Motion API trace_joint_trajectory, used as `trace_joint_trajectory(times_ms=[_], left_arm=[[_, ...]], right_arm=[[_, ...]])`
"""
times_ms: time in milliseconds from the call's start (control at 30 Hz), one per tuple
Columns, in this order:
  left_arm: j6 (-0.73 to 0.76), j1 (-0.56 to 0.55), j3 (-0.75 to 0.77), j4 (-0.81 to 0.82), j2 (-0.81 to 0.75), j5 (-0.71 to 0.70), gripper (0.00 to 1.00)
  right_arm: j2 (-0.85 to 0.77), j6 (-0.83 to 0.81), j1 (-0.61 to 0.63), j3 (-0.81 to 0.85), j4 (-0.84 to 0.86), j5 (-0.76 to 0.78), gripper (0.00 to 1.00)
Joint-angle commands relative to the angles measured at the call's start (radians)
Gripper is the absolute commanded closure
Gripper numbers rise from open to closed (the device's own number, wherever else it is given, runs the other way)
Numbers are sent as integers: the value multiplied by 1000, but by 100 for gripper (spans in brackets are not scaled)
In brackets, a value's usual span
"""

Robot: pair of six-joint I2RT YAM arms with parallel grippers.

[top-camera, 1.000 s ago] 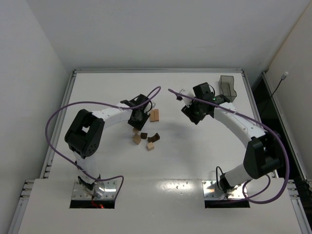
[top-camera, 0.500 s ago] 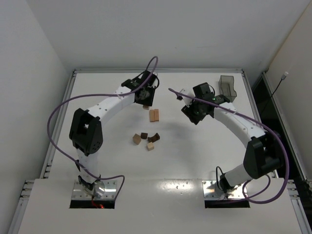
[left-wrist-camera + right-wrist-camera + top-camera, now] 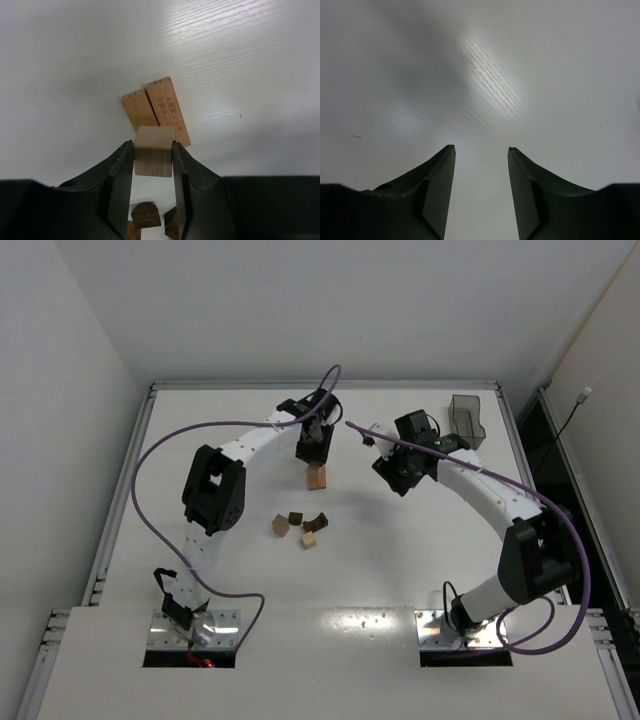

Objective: Build the wood block tower

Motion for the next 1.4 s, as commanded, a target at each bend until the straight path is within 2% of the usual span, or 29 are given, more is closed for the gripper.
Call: trace_joint_trajectory(times_ms=[0,433,1367], left_arm=[[-18,7,79,-8,4,47,100],[-18,26,110,-8,70,57,100],[-39,35,119,-8,110,17,100]], right_arm=[[-12,18,-11,3,9,10,57],[28,18,-11,44,-9,10,57],[56,18,-11,53,-9,1,57]])
